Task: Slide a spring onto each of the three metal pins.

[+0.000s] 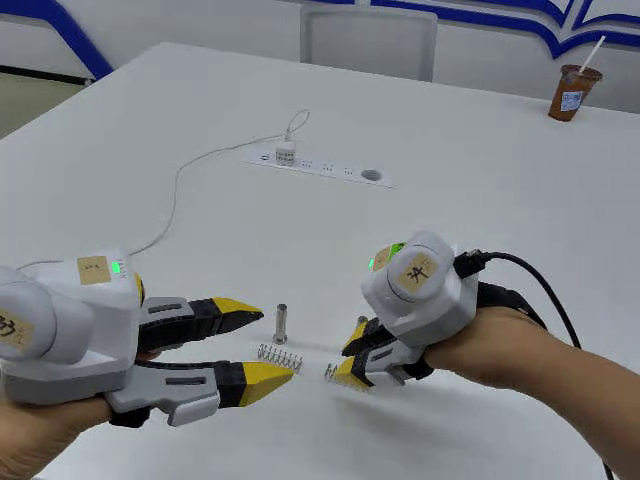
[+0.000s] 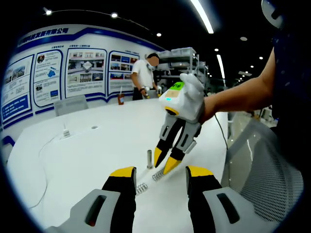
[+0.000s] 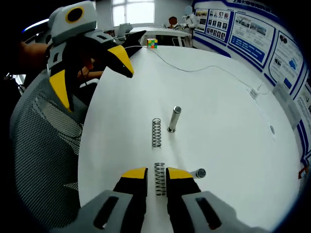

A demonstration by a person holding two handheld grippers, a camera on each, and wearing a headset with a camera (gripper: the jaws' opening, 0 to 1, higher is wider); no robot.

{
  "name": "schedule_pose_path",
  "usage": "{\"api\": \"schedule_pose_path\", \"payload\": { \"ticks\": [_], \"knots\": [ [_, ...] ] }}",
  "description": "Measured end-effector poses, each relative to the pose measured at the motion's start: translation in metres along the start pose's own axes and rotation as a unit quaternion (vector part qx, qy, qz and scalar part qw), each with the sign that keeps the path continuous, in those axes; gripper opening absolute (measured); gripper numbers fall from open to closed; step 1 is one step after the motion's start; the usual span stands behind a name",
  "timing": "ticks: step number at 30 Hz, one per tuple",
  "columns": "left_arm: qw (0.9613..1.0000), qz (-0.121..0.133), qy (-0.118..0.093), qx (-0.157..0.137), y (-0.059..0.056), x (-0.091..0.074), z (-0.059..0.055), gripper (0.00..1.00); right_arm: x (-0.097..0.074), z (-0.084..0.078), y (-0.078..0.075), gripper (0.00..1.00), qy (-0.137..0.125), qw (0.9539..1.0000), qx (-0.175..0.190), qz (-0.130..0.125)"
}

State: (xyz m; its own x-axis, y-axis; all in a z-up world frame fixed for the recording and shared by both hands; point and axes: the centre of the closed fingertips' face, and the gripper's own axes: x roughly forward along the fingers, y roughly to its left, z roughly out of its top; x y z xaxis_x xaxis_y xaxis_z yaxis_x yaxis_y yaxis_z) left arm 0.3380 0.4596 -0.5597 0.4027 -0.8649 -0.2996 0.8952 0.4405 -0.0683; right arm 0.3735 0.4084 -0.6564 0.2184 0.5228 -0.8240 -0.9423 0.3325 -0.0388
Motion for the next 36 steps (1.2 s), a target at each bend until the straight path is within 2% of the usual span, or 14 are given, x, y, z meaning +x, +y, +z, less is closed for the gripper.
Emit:
{"api": "schedule_pose_path", "payload": {
  "ticks": [9, 25, 31, 36],
  "knots": [
    [1.0000, 0.005, 0.000, -0.005, 0.000, -0.001, -0.003, 0.42, 0.016, -0.004, -0.001, 0.15, 0.030, 0.9995, -0.008, 0.010],
    [0.9999, 0.011, -0.001, -0.007, 0.000, -0.003, -0.005, 0.41, 0.026, -0.012, -0.002, 0.12, 0.058, 0.9980, -0.011, 0.024],
    [0.9999, 0.010, -0.001, -0.007, 0.000, -0.003, -0.005, 0.41, 0.025, -0.012, -0.002, 0.12, 0.056, 0.9981, -0.011, 0.023],
    [1.0000, 0.006, 0.000, -0.006, -0.001, -0.001, -0.005, 0.41, 0.019, -0.011, -0.003, 0.12, 0.043, 0.9989, -0.003, 0.017]
  ]
}}
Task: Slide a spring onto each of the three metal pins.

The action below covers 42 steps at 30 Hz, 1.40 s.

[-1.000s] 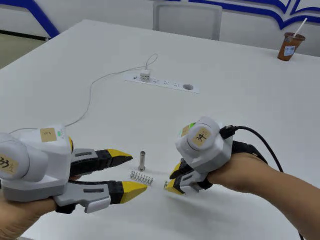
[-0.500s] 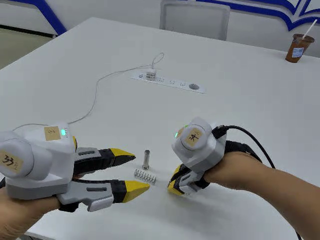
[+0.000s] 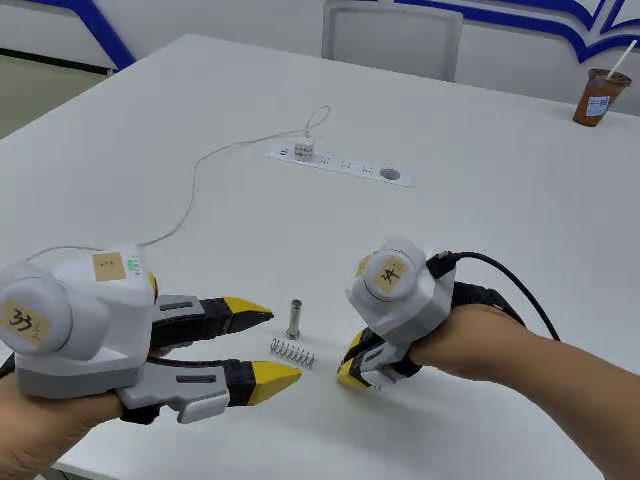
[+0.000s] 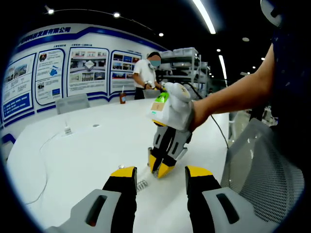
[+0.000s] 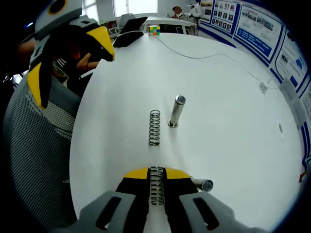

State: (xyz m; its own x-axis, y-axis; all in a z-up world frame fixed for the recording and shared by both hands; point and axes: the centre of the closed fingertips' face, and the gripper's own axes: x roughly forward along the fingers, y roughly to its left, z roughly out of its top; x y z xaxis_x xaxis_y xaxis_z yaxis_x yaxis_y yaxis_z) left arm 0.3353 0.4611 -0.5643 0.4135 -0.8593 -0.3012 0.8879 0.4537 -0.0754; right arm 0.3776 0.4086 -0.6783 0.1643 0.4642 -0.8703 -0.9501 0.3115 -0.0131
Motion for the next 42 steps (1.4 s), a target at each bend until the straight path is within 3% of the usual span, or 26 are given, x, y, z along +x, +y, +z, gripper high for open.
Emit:
{"api": "schedule_pose_path", "payload": {
  "ticks": [10, 20, 26, 32, 42],
  "knots": [
    [0.9998, -0.018, 0.004, 0.008, -0.005, 0.009, 0.002, 0.41, -0.022, 0.000, 0.001, 0.12, -0.031, 0.9991, 0.016, -0.023],
    [0.9990, -0.040, 0.009, 0.017, -0.012, 0.018, 0.005, 0.41, -0.050, 0.010, 0.002, 0.12, -0.082, 0.9946, 0.043, -0.046],
    [0.9983, -0.055, 0.012, 0.018, -0.015, 0.027, 0.005, 0.41, -0.076, 0.035, 0.007, 0.12, -0.148, 0.9851, 0.074, -0.047],
    [0.9978, -0.063, 0.009, 0.015, -0.017, 0.032, 0.009, 0.41, -0.095, 0.049, 0.012, 0.12, -0.182, 0.9786, 0.083, -0.046],
    [0.9967, -0.081, 0.000, -0.001, -0.023, 0.040, 0.017, 0.39, -0.117, 0.082, 0.028, 0.12, -0.258, 0.9611, 0.097, -0.017]
  ]
}}
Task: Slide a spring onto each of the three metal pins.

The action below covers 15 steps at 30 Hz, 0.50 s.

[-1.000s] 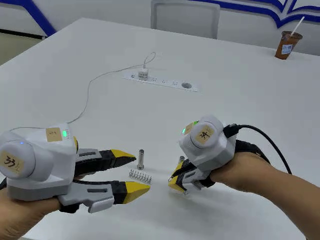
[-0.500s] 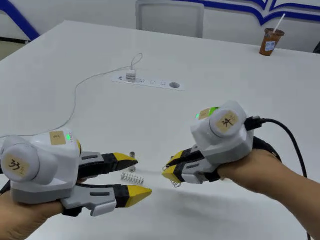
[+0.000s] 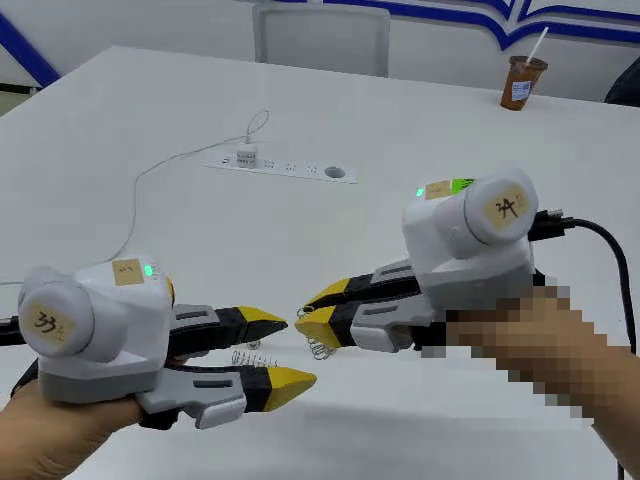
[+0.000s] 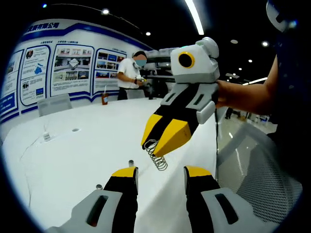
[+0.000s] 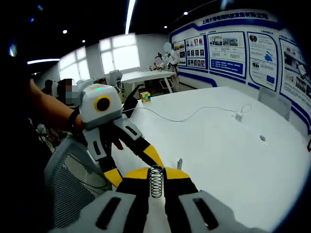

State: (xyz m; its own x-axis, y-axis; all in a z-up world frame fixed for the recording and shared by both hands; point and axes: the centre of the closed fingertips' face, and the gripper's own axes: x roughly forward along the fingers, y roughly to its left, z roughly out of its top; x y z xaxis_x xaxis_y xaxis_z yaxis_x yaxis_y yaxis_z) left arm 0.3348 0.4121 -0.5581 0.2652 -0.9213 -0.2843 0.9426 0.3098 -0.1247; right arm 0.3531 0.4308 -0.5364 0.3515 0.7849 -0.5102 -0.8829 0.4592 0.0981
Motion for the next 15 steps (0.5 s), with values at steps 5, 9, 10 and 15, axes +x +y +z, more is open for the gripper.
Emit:
{"api": "schedule_pose_path", "payload": {
  "ticks": [5, 9, 10, 15],
  "knots": [
    [0.9999, -0.005, -0.007, -0.004, -0.001, 0.003, 0.005, 0.35, 0.001, 0.006, 0.005, 0.12, -0.019, 0.9998, 0.002, 0.011],
    [0.9999, -0.007, -0.013, -0.009, -0.001, 0.004, 0.007, 0.30, 0.001, 0.007, 0.009, 0.12, -0.023, 0.9996, 0.001, 0.018],
    [0.9998, -0.007, -0.013, -0.010, -0.001, 0.004, 0.007, 0.29, 0.001, 0.008, 0.010, 0.12, -0.024, 0.9995, 0.000, 0.019],
    [0.9998, -0.006, -0.017, -0.008, 0.000, 0.003, 0.008, 0.17, 0.001, 0.008, 0.011, 0.12, -0.024, 0.9994, -0.002, 0.023]
  ]
}}
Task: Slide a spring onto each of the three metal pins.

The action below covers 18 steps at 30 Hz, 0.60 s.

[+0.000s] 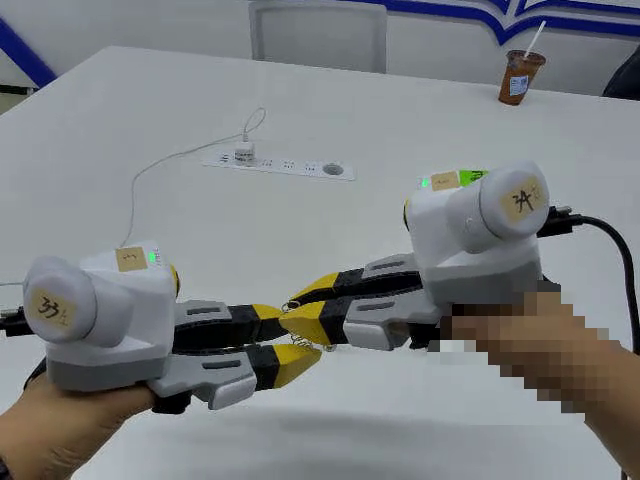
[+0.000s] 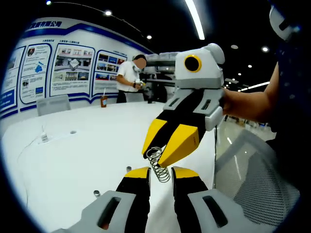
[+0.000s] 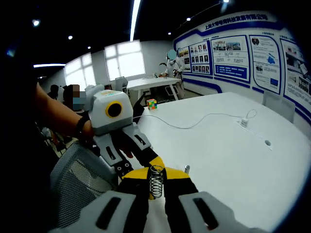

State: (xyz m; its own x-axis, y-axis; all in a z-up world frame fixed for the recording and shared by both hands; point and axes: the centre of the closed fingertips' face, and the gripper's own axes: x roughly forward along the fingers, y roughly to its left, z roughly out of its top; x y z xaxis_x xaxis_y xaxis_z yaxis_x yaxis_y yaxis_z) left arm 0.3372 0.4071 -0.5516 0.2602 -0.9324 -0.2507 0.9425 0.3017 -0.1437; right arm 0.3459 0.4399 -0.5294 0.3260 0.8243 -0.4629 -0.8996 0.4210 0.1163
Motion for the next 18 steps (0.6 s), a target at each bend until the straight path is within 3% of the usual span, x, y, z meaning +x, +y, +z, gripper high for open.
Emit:
{"api": "schedule_pose_path", "payload": {
  "ticks": [18],
  "knots": [
    [0.9999, 0.012, 0.002, 0.011, 0.0076, -0.0047, -0.0029, 0.12, -0.0039, -0.0011, -0.0015, 0.12, 0.004, 0.9999, -0.011, 0.001]
  ]
}}
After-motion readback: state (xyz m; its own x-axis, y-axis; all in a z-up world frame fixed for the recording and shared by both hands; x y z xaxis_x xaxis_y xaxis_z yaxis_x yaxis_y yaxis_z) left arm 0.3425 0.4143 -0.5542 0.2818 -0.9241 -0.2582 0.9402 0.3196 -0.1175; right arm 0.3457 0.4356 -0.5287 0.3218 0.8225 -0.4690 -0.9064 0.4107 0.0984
